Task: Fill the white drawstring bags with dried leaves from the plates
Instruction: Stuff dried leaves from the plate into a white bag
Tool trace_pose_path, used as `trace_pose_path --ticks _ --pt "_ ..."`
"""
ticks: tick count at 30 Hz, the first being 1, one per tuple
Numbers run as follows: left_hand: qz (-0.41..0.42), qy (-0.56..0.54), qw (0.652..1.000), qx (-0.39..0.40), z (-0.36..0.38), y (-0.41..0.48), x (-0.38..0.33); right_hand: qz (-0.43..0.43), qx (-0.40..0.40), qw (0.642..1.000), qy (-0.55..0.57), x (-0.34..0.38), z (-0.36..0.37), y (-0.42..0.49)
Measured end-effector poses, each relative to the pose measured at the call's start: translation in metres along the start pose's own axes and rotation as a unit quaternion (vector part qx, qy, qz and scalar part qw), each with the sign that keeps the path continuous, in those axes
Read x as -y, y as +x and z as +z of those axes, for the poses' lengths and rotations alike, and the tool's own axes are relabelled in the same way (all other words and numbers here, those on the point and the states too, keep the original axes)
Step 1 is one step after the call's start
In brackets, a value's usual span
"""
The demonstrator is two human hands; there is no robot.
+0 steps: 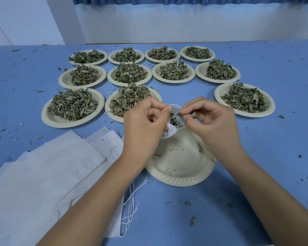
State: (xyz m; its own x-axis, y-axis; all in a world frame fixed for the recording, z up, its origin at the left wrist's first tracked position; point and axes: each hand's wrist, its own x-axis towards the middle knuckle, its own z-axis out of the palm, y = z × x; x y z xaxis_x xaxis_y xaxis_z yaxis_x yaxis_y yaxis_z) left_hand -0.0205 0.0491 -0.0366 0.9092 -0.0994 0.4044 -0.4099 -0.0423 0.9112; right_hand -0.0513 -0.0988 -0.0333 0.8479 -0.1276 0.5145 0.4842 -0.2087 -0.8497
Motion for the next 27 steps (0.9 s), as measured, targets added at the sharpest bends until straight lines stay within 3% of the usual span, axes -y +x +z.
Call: trace_pose_path --ticks 3,10,14,16,22,27 --pt "0.012 -0.007 1.000 0.014 0.001 -0.003 0.000 -0.070 0.025 0.987 -0.143 -0.003 0.007 -0.005" --pt "0.040 -0.010 0.999 -0.020 0.000 -0.002 -0.002 -0.178 0.046 0.962 -0.203 0.000 0.003 -0.004" --pt "0.119 0.039 0.992 0.007 -0.002 -0.005 -0.004 -0.176 0.176 0.942 -0.227 0.001 0.008 -0.008" --pt "0.136 0.051 0.989 0.013 -0.002 -0.005 -0.005 -0.171 0.204 0.926 -0.269 -0.002 0.009 -0.008" --pt "0.108 0.028 0.993 -0.042 -0.005 -0.001 -0.008 -0.257 0.069 0.926 -0.266 -0.001 -0.007 -0.006" --pt "0.170 0.055 0.983 0.051 -0.002 -0.009 -0.010 -0.249 0.190 0.896 -0.314 -0.002 0.008 -0.010"
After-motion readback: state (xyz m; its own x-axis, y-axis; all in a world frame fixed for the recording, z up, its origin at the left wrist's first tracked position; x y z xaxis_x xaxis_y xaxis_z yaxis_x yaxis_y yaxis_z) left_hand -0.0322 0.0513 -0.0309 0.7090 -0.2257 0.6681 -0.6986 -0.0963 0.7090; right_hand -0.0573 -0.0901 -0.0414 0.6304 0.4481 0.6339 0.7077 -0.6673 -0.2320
